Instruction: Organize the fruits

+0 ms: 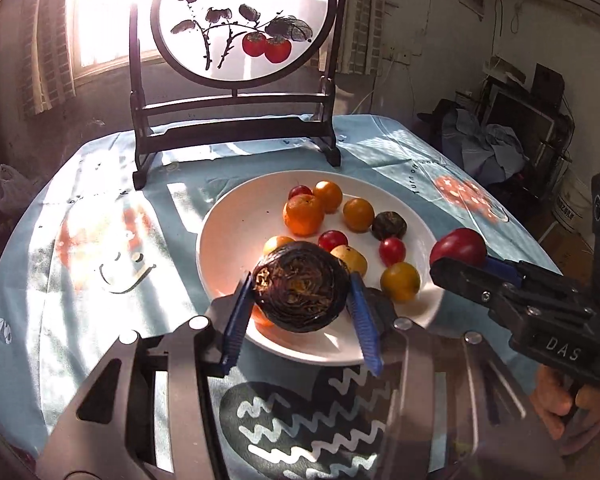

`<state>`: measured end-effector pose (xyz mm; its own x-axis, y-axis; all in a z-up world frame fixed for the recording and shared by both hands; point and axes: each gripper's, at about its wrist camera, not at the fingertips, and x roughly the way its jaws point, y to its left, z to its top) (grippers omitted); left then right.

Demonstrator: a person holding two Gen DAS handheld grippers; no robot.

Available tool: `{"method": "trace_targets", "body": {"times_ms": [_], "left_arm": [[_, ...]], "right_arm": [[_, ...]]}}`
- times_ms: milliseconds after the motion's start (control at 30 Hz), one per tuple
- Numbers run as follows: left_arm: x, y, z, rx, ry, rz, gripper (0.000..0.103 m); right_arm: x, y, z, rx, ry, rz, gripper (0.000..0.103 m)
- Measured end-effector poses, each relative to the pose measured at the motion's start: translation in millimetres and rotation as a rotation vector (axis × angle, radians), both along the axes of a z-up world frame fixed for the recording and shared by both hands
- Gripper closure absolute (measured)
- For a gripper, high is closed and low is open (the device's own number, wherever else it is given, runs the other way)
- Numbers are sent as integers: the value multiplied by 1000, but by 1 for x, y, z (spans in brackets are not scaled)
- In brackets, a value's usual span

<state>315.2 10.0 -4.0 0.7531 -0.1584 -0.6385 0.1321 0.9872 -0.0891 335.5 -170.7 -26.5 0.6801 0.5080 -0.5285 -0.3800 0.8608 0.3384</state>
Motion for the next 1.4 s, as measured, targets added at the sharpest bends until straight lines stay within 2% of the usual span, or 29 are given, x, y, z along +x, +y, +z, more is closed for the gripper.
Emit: {"method": "trace_targets", "body": {"times_ms": [300, 367, 400, 433, 533, 633, 700, 733, 767, 800, 867, 933, 967, 1000, 1200, 1300, 1400], "left_arm": [[75, 5, -18, 9, 76, 59, 55], [82, 5, -21, 28, 82, 78, 45], [82, 5, -19, 41, 65, 96, 30], [82, 5, -17, 50, 45, 108, 23], [79, 4, -14, 63, 39, 92, 18], [73, 6, -9, 92, 21, 123, 13], [69, 9, -5, 101, 17, 142, 11], [66, 12, -3, 100, 17, 154, 10], [62, 14, 0, 94, 17, 164, 9], [57, 16, 2, 86, 18, 169, 9], [46, 19, 7, 76, 19, 172, 7], [32, 21, 12, 77, 12, 172, 6], [24, 21, 14, 82, 6, 175, 6], [15, 22, 17, 86, 0, 179, 5], [-49, 23, 20, 80, -28, 163, 3], [-80, 18, 11, 100, -27, 137, 2], [-107, 15, -2, 107, -28, 125, 2]], "right_arm": [[57, 4, -13, -10, 21, -39, 64], [61, 6, -14, -15, 27, -29, 64], [63, 6, -15, -15, 28, -24, 64], [65, 7, -16, -18, 29, -19, 64], [68, 11, -18, -33, 27, -9, 64], [73, 16, -23, -58, 38, 1, 63], [73, 16, -25, -71, 45, -2, 55], [72, 16, -24, -76, 43, -1, 52], [71, 16, -21, -93, 38, -16, 38], [68, 16, -17, -103, 24, -24, 32], [59, 15, -9, -107, 6, -6, 26], [48, 15, 0, -124, -3, 2, 25], [41, 14, 4, -131, -8, 4, 10], [33, 14, 8, -137, -12, 7, 1], [-34, 11, 15, -162, -33, 85, 1], [-71, 5, 1, -178, -42, 128, 1], [-97, 3, -17, -245, -14, 131, 1]]}}
